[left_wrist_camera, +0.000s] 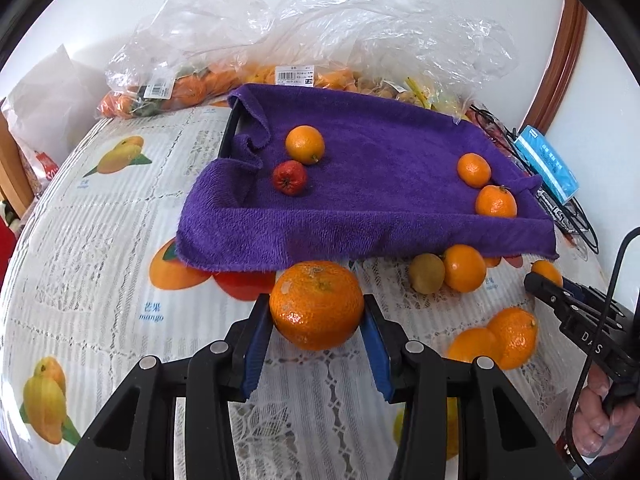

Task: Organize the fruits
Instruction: 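Lift both oranges and carry them over the purple towel, then lower the oranges onto the towel and open the right tool, then open the left tool to release its orange and withdraw both tools, then grasp a large orange on the tablecloth with the right tool, then lift the large orange with the right tool while the left tool grasps an orange, then carry both oranges over the purple towel with both tools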

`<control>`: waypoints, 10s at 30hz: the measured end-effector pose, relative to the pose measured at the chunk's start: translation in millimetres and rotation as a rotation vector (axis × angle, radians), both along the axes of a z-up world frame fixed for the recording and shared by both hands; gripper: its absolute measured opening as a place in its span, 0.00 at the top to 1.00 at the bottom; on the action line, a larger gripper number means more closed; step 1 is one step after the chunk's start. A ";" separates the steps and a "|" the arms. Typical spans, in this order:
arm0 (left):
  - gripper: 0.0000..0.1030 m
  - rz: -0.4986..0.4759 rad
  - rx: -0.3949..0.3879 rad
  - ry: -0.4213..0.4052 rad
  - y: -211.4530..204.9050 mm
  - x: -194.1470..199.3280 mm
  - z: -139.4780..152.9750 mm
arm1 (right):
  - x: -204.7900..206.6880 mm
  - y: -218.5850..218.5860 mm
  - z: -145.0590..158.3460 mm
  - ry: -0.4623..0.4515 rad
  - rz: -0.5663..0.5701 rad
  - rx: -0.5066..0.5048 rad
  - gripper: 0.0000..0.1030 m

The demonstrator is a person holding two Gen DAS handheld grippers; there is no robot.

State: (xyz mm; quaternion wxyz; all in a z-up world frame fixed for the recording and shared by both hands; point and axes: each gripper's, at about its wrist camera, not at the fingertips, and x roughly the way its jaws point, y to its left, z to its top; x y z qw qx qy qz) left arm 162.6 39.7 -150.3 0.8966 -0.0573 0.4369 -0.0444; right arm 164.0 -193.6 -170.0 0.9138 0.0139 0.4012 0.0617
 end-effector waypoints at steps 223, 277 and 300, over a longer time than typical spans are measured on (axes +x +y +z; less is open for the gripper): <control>0.46 -0.024 -0.019 -0.069 3.0 -33.0 25.0 | -35.5 38.0 10.3 -0.034 0.025 -0.008 0.57; 0.70 -0.108 0.153 -0.061 -64.3 -35.6 -6.3 | -44.7 -11.1 -1.8 -0.046 -0.013 -0.014 0.57; 0.70 -0.019 0.034 -0.060 -17.1 -26.7 -10.7 | -20.5 31.3 -9.9 0.009 0.077 -0.069 0.54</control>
